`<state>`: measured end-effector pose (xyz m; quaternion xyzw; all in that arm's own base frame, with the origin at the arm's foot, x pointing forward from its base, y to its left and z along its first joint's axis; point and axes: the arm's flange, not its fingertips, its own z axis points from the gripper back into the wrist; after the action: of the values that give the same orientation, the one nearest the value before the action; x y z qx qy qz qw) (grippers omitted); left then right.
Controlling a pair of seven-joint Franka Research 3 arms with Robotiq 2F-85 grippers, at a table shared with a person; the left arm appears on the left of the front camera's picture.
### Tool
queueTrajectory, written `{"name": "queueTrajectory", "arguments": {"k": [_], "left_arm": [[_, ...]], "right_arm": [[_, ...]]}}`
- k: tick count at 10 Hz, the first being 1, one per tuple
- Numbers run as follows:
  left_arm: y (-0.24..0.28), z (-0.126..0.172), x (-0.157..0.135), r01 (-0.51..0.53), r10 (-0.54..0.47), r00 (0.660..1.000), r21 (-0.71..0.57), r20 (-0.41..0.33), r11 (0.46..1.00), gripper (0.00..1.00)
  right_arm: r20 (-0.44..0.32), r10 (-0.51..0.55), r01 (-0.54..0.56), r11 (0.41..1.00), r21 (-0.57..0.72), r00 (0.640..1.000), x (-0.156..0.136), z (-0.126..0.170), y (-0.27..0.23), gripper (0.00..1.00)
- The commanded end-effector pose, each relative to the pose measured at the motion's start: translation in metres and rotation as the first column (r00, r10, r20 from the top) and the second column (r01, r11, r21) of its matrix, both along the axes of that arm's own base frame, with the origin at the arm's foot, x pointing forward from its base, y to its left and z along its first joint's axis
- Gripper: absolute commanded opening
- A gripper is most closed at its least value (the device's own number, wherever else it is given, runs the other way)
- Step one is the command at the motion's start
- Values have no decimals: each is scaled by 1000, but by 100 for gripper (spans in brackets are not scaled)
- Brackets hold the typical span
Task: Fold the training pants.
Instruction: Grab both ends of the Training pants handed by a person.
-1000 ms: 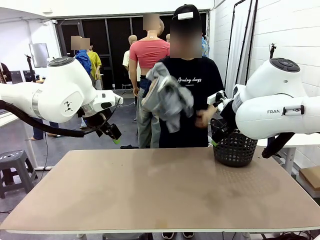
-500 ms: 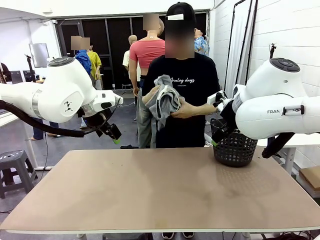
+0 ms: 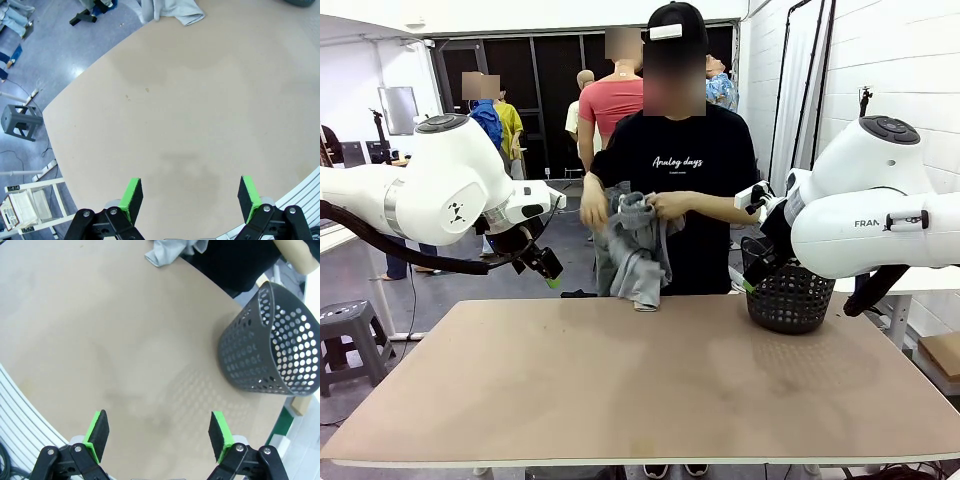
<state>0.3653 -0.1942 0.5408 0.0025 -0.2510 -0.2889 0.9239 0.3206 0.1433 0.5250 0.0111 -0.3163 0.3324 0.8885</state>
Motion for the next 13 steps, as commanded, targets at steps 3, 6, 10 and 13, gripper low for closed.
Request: {"name": "queueTrajectory", "arguments": {"k": [3, 6, 10, 13], "left_arm": [[1, 0, -1, 7, -7, 1000, -3, 8, 1000, 100], [1, 0, -1, 7, -7, 1000, -3, 8, 1000, 100], [1, 0, -1, 7, -7, 1000, -3, 8, 1000, 100], [1, 0, -1, 7, -7, 1000, -3, 8, 1000, 100]], "right_arm": [[8, 1, -1, 1000, 4, 1000, 1, 0, 1, 100], [8, 1, -1, 1000, 4, 1000, 1, 0, 1, 100], [8, 1, -1, 1000, 4, 1000, 1, 0, 1, 100], [8, 1, -1, 1000, 4, 1000, 1, 0, 1, 100]]}}
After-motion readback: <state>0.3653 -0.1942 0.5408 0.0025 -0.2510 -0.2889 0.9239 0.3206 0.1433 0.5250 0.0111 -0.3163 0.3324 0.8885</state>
